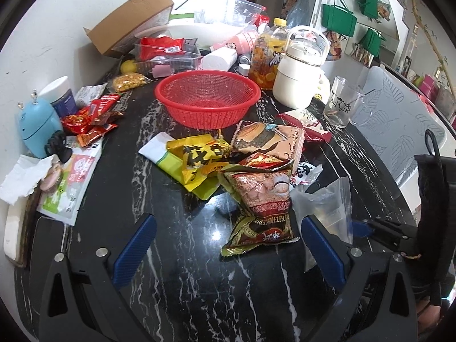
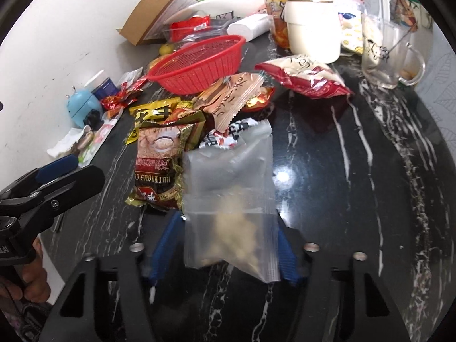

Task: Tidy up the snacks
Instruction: 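Grasp the pink snack bag with the left gripper while the right gripper grasps the clear plastic bag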

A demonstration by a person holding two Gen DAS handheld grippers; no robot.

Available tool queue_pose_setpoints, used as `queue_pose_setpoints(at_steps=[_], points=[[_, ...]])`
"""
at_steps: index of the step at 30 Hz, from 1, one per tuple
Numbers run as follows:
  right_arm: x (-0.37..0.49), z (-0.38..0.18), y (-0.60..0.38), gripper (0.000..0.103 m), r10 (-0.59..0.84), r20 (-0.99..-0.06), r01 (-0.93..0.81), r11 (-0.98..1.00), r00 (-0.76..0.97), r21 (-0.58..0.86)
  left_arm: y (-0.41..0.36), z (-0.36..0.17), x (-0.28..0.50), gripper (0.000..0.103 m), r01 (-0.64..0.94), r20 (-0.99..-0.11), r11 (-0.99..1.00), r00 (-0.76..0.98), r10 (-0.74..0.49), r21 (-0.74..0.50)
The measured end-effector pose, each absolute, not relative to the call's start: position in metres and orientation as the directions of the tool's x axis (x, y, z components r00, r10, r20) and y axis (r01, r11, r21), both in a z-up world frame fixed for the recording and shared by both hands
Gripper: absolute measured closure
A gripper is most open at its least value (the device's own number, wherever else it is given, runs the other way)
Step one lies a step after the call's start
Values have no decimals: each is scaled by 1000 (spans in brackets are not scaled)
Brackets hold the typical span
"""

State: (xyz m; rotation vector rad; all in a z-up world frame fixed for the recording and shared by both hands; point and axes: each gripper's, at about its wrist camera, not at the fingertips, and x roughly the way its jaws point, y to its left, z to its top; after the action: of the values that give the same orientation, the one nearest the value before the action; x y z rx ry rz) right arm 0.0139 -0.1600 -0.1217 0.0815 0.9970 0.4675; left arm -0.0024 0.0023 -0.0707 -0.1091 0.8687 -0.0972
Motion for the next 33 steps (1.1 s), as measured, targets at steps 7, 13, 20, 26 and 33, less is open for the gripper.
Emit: queue_pose_setpoints(at_steps=[7, 13, 20, 26, 33], points=[[19, -121, -169, 70, 475, -763, -340, 874, 438, 348, -9, -83, 15, 0, 93, -776, 983, 604, -181, -157], [18, -114, -182, 70, 475, -753, -327, 876, 454, 356, -22, -95, 29, 2, 127, -795, 978, 570, -209, -166], [16, -108, -199, 70, 471, -745, -296, 881, 472, 369, -33, -108, 38, 26, 159, -817, 971, 525, -238, -180], [15, -110, -202, 70, 460, -752, -284, 887, 472, 364, -41, -114, 40, 54, 169, -834, 978, 516, -194, -123], [12, -111, -202, 70, 469, -749, -286, 882, 468, 374, -37, -111, 32, 63, 185, -828, 974, 519, -213, -134]])
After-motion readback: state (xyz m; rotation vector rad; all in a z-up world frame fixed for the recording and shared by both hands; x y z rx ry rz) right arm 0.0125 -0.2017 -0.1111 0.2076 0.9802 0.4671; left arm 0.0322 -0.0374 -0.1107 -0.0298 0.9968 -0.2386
